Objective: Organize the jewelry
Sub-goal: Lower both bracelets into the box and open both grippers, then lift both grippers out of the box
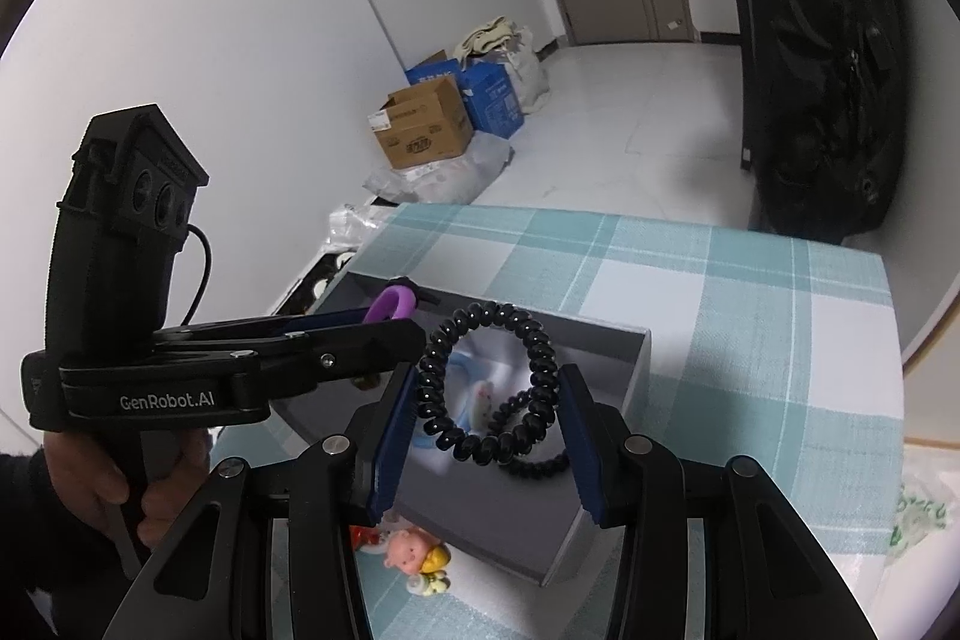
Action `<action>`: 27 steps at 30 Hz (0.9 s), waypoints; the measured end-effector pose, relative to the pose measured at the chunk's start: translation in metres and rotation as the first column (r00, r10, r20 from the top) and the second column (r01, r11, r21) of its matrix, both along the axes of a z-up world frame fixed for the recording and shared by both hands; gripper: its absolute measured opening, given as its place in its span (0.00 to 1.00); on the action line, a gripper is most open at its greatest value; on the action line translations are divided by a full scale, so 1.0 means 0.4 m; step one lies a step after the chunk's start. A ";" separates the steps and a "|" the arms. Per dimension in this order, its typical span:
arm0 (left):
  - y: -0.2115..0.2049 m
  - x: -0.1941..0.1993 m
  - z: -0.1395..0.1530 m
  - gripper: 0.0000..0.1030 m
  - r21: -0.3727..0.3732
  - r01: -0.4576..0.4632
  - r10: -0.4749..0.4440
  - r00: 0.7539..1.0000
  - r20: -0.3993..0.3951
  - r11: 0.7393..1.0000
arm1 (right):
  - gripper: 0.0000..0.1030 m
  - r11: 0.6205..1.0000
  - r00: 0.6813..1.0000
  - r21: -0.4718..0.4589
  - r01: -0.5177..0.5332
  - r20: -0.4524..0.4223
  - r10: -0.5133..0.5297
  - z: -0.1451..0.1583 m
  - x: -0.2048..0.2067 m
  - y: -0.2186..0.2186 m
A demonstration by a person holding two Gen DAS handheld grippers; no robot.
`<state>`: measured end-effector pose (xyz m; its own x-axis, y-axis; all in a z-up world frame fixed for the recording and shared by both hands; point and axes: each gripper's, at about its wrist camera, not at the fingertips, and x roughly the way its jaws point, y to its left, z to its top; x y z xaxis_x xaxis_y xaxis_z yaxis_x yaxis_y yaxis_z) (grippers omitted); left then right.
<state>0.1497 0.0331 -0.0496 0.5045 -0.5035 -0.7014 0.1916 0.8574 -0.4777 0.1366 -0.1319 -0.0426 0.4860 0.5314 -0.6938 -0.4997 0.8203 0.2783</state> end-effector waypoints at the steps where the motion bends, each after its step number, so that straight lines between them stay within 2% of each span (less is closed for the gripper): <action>1: 0.003 0.002 -0.001 0.44 -0.007 -0.003 0.003 1.000 0.000 1.000 | 0.44 1.000 1.000 -0.005 -0.003 0.004 0.003 0.001 0.001 0.004; 4: 0.014 0.003 0.000 0.46 -0.047 -0.012 0.012 1.000 -0.003 0.999 | 0.47 1.000 0.999 -0.024 -0.018 0.026 0.019 0.007 -0.005 0.018; 6: 0.014 0.007 -0.001 0.47 -0.048 -0.011 0.010 1.000 -0.013 0.999 | 0.50 0.999 0.999 -0.044 -0.018 0.042 0.019 0.006 -0.012 0.022; 7: 0.013 0.007 -0.001 0.49 -0.046 -0.013 0.012 1.000 -0.013 0.999 | 0.55 0.998 0.999 -0.056 -0.019 0.042 0.022 0.004 -0.014 0.025; 8: 0.014 0.005 0.001 0.56 -0.047 -0.016 0.016 1.000 -0.009 0.999 | 0.64 0.998 0.999 -0.064 -0.017 0.042 0.020 0.003 -0.015 0.026; 9: 0.015 0.003 0.004 0.64 -0.054 -0.017 0.017 1.000 -0.002 0.998 | 0.66 0.997 0.999 -0.076 -0.011 0.044 0.014 0.004 -0.018 0.026; 12: 0.017 -0.011 0.020 0.69 -0.072 -0.014 0.016 0.999 0.034 0.997 | 0.69 0.997 0.998 -0.080 -0.015 0.064 0.020 0.014 -0.029 0.022; 16: 0.011 -0.030 0.040 0.69 -0.030 -0.019 0.021 0.997 0.073 0.999 | 0.80 0.997 0.996 -0.079 0.007 0.090 0.000 0.031 -0.052 0.005; 21: 0.021 -0.057 0.047 0.70 0.029 -0.053 0.050 0.994 0.095 0.998 | 0.81 0.997 0.995 -0.065 0.037 0.099 -0.030 0.045 -0.074 -0.014; 24: 0.028 -0.089 0.054 0.70 0.081 -0.083 0.072 0.989 0.128 0.993 | 0.87 0.997 0.993 -0.053 0.051 0.107 -0.046 0.054 -0.089 -0.021; 27: 0.040 -0.115 0.059 0.70 0.100 -0.112 0.098 0.985 0.143 0.989 | 0.92 0.997 0.991 -0.035 0.062 0.121 -0.057 0.065 -0.107 -0.025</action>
<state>0.1037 0.0493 -0.0261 0.6460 -0.3679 -0.6688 0.1553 0.9212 -0.3568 0.0940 -0.1418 -0.0167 0.5966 0.4730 -0.6483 -0.4775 0.8585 0.1869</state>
